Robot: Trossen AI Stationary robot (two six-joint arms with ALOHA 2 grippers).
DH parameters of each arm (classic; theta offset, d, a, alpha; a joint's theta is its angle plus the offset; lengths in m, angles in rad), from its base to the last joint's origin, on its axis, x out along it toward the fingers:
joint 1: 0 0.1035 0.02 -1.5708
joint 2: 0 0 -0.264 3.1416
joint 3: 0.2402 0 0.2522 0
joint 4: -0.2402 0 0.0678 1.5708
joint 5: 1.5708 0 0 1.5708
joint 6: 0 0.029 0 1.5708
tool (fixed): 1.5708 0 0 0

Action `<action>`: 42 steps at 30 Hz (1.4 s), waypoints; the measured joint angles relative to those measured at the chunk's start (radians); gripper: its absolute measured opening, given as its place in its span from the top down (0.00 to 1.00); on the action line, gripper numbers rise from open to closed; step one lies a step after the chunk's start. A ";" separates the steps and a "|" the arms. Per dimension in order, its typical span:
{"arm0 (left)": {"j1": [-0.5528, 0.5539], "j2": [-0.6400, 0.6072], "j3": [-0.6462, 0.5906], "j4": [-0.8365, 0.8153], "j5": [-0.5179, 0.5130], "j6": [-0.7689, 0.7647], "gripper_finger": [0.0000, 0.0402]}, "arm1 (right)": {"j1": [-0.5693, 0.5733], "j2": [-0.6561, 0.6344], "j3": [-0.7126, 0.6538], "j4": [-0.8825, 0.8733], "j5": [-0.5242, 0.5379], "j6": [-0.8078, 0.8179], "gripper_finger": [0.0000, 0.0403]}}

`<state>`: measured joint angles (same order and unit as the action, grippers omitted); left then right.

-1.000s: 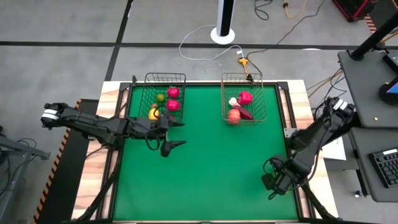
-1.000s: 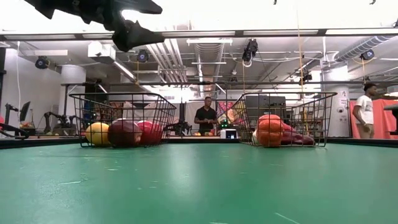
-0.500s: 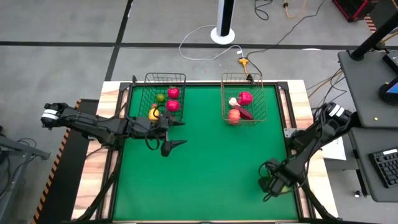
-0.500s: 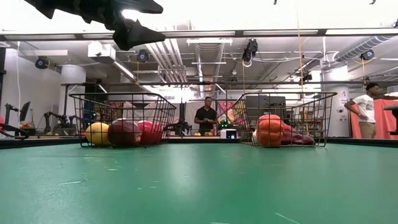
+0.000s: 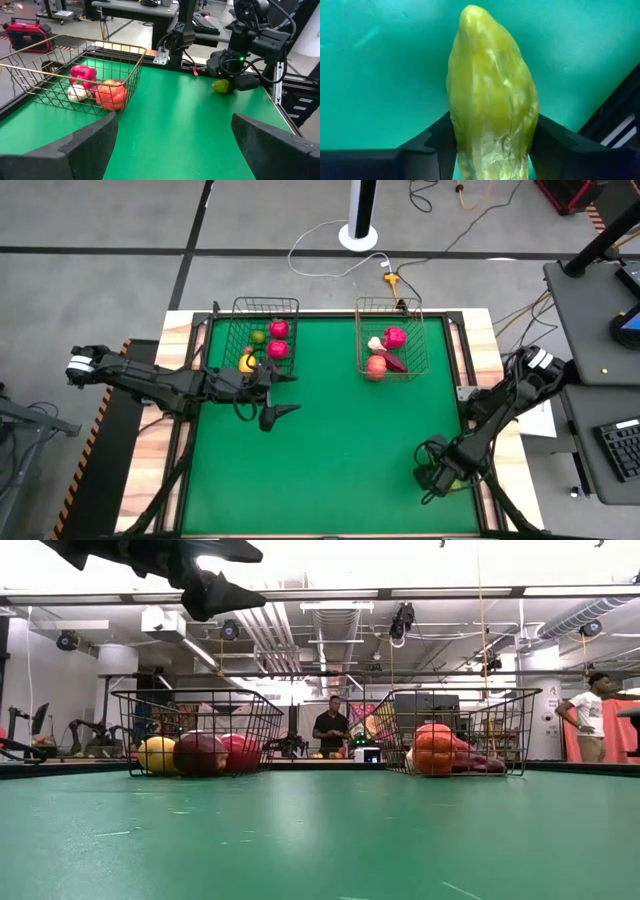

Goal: Sort produce into baskets
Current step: Put the cucumber into the gold wire basket

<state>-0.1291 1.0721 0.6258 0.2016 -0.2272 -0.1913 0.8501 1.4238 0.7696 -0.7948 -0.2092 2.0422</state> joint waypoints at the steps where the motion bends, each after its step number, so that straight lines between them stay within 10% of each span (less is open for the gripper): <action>1: 0.000 0.000 0.000 0.000 0.000 0.000 0.08 | -0.005 -0.002 0.000 0.001 0.001 0.000 0.54; 9: 0.000 0.000 0.000 0.000 0.000 0.000 0.08 | -0.148 -0.010 0.065 0.075 0.185 -0.196 0.52; 27: 0.000 0.000 0.000 0.000 -0.001 0.003 0.08 | -0.774 -0.010 0.499 0.138 0.379 -1.339 0.52; 42: 0.000 0.000 0.000 0.000 -0.003 0.003 0.08 | -1.241 -0.004 0.600 -0.122 0.449 -1.574 0.52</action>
<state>-0.1291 1.0725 0.6258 0.2016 -0.2302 -0.1879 -0.3907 1.4194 1.3693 -0.9164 0.2398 0.4679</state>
